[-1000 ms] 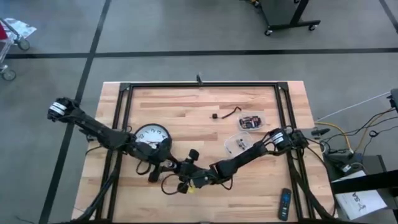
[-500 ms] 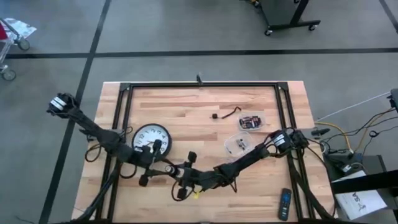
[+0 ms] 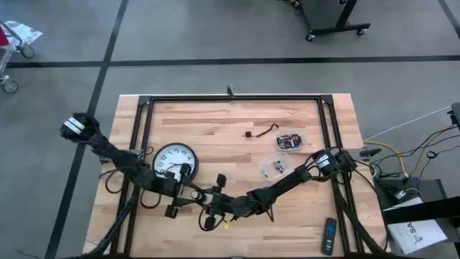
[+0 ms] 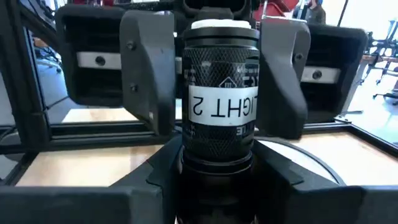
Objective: Insert battery
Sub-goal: Insert the white battery holder into the white flashlight compartment
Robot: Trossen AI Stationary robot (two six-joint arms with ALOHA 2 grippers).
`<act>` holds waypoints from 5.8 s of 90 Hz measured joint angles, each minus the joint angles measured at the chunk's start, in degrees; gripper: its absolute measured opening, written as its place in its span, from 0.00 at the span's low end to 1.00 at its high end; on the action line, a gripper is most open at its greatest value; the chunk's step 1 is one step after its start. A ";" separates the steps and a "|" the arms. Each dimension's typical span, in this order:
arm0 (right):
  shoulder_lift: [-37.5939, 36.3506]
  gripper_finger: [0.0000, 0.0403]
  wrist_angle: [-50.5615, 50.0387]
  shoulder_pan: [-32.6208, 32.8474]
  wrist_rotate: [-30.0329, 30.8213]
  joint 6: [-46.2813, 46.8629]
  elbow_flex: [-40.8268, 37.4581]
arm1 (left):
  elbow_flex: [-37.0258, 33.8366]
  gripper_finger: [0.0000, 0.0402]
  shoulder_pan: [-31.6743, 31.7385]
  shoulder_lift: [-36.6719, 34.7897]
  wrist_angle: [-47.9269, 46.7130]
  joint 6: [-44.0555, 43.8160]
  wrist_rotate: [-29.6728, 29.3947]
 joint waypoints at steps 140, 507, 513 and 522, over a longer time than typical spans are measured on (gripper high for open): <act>-13.18 0.57 -56.10 0.57 -8.82 15.88 0.00 | 4.92 0.16 3.41 11.71 -22.59 -18.70 -10.16; -8.72 0.38 -29.08 -2.08 -14.08 -3.65 0.02 | -3.08 0.13 -6.42 -26.13 -8.66 -0.03 32.19; -8.72 0.39 -26.74 -2.20 -16.23 -4.83 0.02 | -3.07 0.13 -6.38 -25.90 -8.50 1.88 36.60; -8.72 0.40 -24.98 -2.36 -19.11 -5.09 0.02 | -3.02 0.13 -6.46 -25.62 -8.27 6.86 41.42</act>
